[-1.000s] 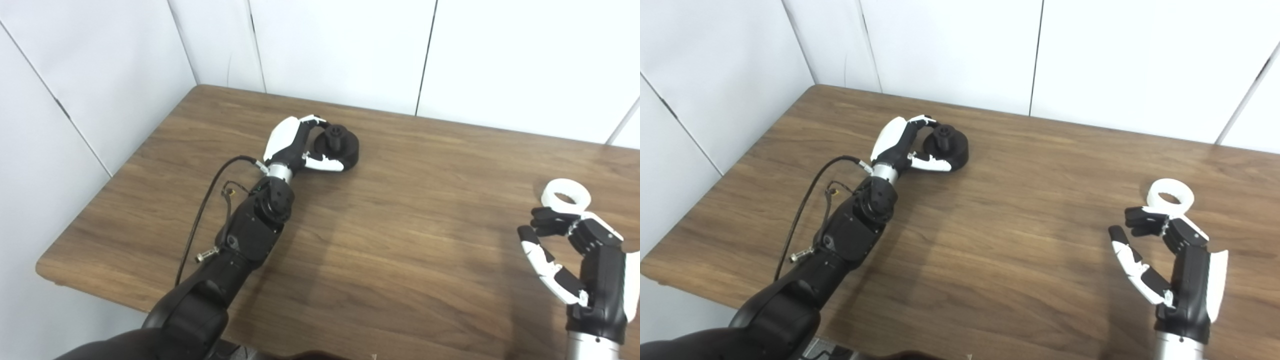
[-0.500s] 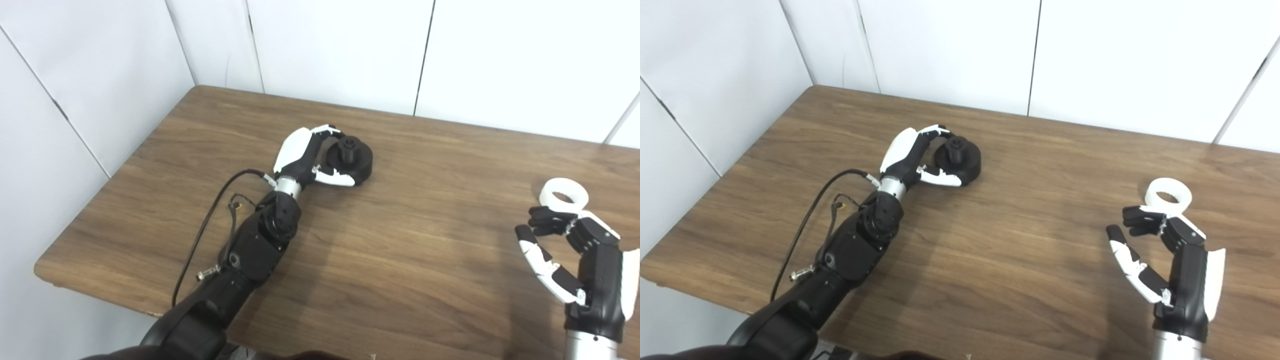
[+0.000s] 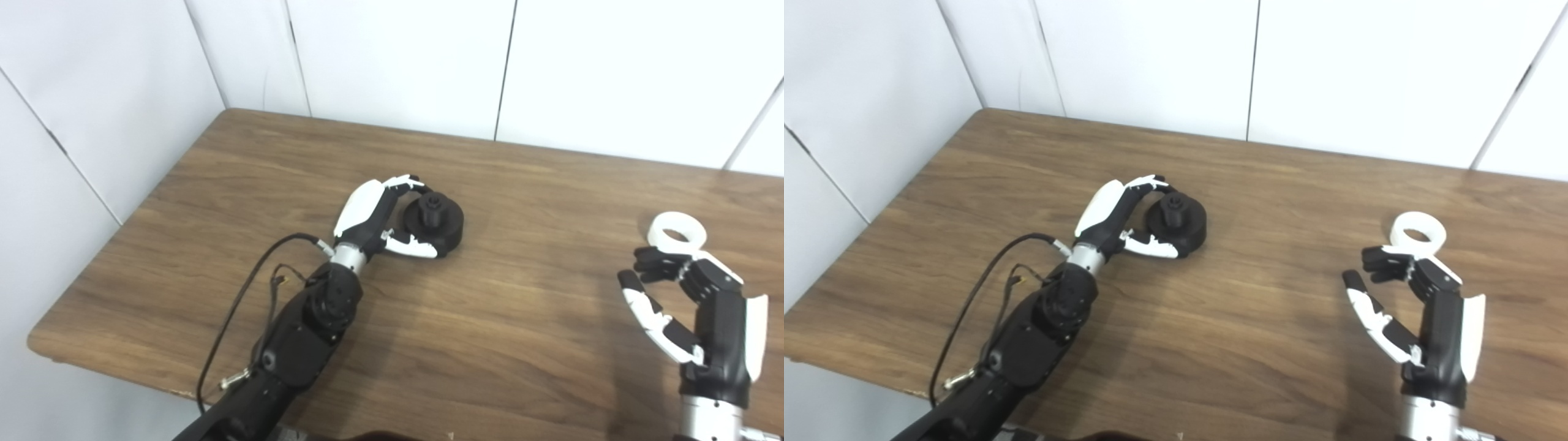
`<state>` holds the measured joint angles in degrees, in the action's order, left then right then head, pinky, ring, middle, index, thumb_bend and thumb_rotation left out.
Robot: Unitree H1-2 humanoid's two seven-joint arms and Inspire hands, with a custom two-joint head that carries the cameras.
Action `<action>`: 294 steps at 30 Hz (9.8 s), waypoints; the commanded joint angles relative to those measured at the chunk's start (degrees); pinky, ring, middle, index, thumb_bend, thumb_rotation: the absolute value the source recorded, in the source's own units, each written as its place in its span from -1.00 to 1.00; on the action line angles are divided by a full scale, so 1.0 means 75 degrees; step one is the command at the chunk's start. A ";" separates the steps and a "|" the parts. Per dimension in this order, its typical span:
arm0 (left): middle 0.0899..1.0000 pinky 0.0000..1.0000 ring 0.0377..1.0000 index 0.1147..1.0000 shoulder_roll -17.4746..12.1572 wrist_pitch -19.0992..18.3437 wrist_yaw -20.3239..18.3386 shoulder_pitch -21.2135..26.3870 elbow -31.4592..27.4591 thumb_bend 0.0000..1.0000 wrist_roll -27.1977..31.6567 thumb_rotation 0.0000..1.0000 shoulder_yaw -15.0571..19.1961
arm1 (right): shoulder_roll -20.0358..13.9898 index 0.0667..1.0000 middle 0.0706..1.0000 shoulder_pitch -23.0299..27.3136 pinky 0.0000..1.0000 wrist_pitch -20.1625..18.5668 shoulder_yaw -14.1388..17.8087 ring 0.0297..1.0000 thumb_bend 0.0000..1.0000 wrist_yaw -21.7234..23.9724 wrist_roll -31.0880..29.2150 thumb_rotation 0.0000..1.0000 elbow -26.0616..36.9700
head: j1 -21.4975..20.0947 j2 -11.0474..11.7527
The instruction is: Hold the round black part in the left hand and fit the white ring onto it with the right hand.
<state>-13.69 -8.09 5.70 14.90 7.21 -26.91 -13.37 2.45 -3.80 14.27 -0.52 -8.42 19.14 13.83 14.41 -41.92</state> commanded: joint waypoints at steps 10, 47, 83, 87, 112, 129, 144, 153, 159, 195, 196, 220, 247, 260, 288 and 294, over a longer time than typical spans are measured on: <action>0.78 0.57 0.86 0.06 -0.0058 -0.0143 -0.0862 -0.0730 -0.1464 0.77 -0.0280 -0.68 -0.0343 | 0.0104 -0.08 0.09 -0.0231 -0.11 0.0014 -0.0104 0.03 -0.01 -0.0050 -0.0007 -0.68 0.0315 | -0.0164 -0.0036; 0.82 0.70 0.90 0.07 0.0046 0.0232 -0.2224 -0.2142 -0.3418 0.86 -0.0538 -0.63 -0.1078 | 0.0485 -0.09 0.10 -0.0220 -0.10 -0.0281 -0.0825 0.03 -0.01 -0.0514 0.0833 -0.70 0.0482 | -0.2592 -0.0216; 0.76 0.51 0.83 0.03 -0.0349 0.0981 -0.2673 -0.2353 -0.3419 0.87 0.0239 -0.74 -0.0449 | 0.0038 -0.07 0.43 0.1196 0.18 -0.2541 -0.0789 0.40 0.00 -0.0421 0.2887 -0.68 0.0613 | -0.5728 0.0603; 0.75 0.49 0.82 0.03 -0.0341 0.1030 -0.2647 -0.2361 -0.3405 0.87 0.0243 -0.73 -0.0418 | -0.0379 -0.07 0.51 0.1773 0.20 -0.2979 -0.0626 0.46 0.01 -0.0241 0.3222 -0.68 0.0472 | -0.5741 0.0583; 0.78 0.55 0.84 0.06 -0.0233 0.0873 -0.2684 -0.2456 -0.3511 0.85 0.0093 -0.75 -0.0458 | -0.3131 0.65 0.76 0.4087 0.42 -0.4009 -0.0871 0.73 0.42 0.1736 0.4003 0.02 -0.1270 | -0.5408 0.0542; 0.78 0.55 0.85 0.06 -0.0176 0.0836 -0.2695 -0.2504 -0.3610 0.85 0.0041 -0.77 -0.0488 | -0.4340 0.78 0.82 0.5195 0.75 -0.3498 -0.1938 0.83 0.66 0.2958 0.3892 0.39 -0.3191 | -0.5171 0.0434; 0.77 0.53 0.84 0.05 -0.0189 0.0983 -0.2650 -0.2521 -0.3565 0.85 0.0103 -0.74 -0.0422 | -0.4447 0.74 0.86 0.4983 0.80 -0.3536 -0.2087 0.89 0.92 0.3156 0.3848 0.56 -0.3356 | -0.5122 0.0363; 0.78 0.55 0.85 0.06 -0.0234 0.0914 -0.2715 -0.2528 -0.3617 0.84 0.0104 -0.72 -0.0386 | -0.4521 0.66 0.88 0.4784 0.84 -0.3516 -0.2124 0.90 1.00 0.3286 0.3842 0.54 -0.3247 | -0.5144 0.0311; 0.78 0.55 0.85 0.05 -0.0219 0.0922 -0.2713 -0.2534 -0.3634 0.85 0.0148 -0.72 -0.0374 | -0.4496 0.63 0.89 0.4637 0.82 -0.3555 -0.2148 0.92 0.92 0.3343 0.3875 0.36 -0.3280 | -0.5124 0.0282; 0.78 0.54 0.85 0.06 -0.0165 0.0771 -0.2761 -0.2505 -0.3717 0.83 0.0083 -0.68 -0.0409 | -0.3699 0.23 0.68 0.4221 0.77 -0.3750 -0.1793 0.74 0.50 0.1476 0.3660 -0.16 -0.3758 | -0.4975 0.0132; 0.78 0.54 0.85 0.06 -0.0162 0.0786 -0.2753 -0.2502 -0.3705 0.83 0.0085 -0.68 -0.0411 | -0.3650 0.23 0.68 0.4198 0.77 -0.3771 -0.1784 0.74 0.50 0.1429 0.3644 -0.15 -0.3781 | -0.4970 0.0127; 0.78 0.54 0.84 0.05 -0.0143 0.0789 -0.2743 -0.2504 -0.3739 0.83 0.0094 -0.70 -0.0406 | -0.3091 0.29 0.68 0.3866 0.71 -0.4258 -0.1869 0.70 0.63 0.0988 0.3334 -0.19 -0.3971 | -0.4879 0.0014; 0.78 0.54 0.85 0.05 -0.0121 0.0715 -0.2742 -0.2513 -0.3782 0.82 0.0059 -0.69 -0.0430 | -0.2676 0.17 0.65 0.3777 0.75 -0.4249 -0.1911 0.69 0.59 0.0292 0.2978 -0.32 -0.4218 | -0.4794 -0.0083; 0.78 0.54 0.85 0.05 -0.0082 0.0750 -0.2698 -0.2504 -0.3758 0.82 0.0057 -0.69 -0.0439 | -0.2367 -0.09 0.58 0.3728 0.76 -0.4047 -0.1810 0.64 0.06 -0.0396 0.2674 -0.70 -0.4385 | -0.4712 -0.0146; 0.79 0.58 0.87 0.05 -0.0063 0.0719 -0.2709 -0.2445 -0.3690 0.81 0.0095 -0.68 -0.0402 | -0.2499 -0.11 0.53 0.3530 0.73 -0.3633 -0.1742 0.63 0.04 -0.0737 0.2647 -0.72 -0.3610 | -0.4532 -0.0174; 0.78 0.55 0.86 0.04 -0.0072 0.0755 -0.2676 -0.2403 -0.3649 0.82 0.0065 -0.68 -0.0392 | -0.2539 -0.11 0.53 0.3455 0.80 -0.3582 -0.1671 0.66 0.04 -0.0688 0.2683 -0.72 -0.2884 | -0.4542 -0.0182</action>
<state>-14.09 -3.22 -14.15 -4.40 -20.07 -26.53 -16.31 -16.53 20.86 -14.42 -13.03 -13.86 38.92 -10.96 -19.60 -43.24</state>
